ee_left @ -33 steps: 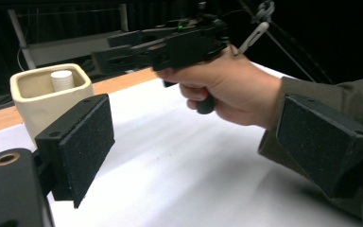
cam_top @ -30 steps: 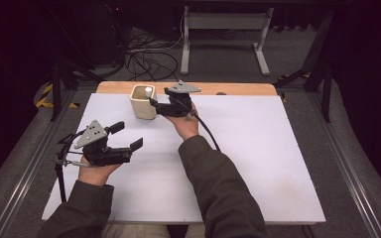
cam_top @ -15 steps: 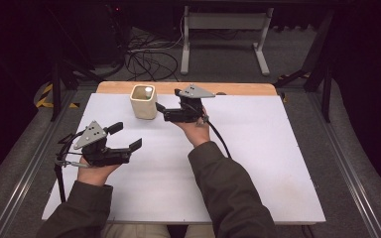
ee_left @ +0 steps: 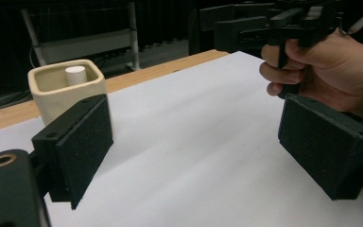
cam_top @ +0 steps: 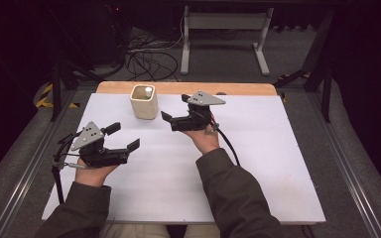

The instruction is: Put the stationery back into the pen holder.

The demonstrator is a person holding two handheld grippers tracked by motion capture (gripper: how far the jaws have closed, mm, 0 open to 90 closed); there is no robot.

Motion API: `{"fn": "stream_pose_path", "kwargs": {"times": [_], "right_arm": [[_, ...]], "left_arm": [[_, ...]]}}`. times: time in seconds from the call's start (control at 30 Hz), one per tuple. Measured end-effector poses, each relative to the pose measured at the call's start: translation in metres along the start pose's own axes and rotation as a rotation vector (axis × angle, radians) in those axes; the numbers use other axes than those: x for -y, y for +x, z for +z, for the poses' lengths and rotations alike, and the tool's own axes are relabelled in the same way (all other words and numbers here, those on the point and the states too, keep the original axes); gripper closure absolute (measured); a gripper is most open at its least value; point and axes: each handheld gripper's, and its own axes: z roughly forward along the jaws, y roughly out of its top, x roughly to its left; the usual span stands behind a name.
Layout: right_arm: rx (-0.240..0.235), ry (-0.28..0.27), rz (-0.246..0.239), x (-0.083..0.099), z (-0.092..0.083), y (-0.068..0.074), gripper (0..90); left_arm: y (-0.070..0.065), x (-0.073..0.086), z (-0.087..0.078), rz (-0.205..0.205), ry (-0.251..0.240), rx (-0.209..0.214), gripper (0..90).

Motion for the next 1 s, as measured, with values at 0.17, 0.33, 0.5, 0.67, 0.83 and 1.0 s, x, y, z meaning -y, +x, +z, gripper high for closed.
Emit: {"fn": "stream_pose_path", "kwargs": {"times": [0.17,0.33,0.5,0.67,0.83,1.0], "right_arm": [[-0.008,0.003,0.003,0.002,-0.012,0.002,2.5],[-0.008,-0.006,0.011,0.004,-0.025,0.002,1.6],[-0.001,-0.010,0.020,0.007,-0.038,0.001,0.6],[0.008,-0.017,0.026,0.009,-0.052,0.000,0.2],[0.019,-0.023,0.037,0.013,-0.066,-0.002,0.0],[0.023,-0.034,0.042,0.014,-0.077,-0.002,0.0]], "left_arm": [[-0.001,-0.001,0.000,0.003,0.000,-0.002,11.4],[-0.002,-0.001,0.000,0.006,0.001,-0.003,11.4],[-0.002,0.000,0.000,0.007,0.002,-0.005,11.3],[-0.003,0.000,-0.001,0.009,0.004,-0.008,11.2],[-0.004,0.000,-0.002,0.009,0.005,-0.010,11.1],[-0.005,0.001,-0.003,0.014,0.010,-0.013,11.1]]}}
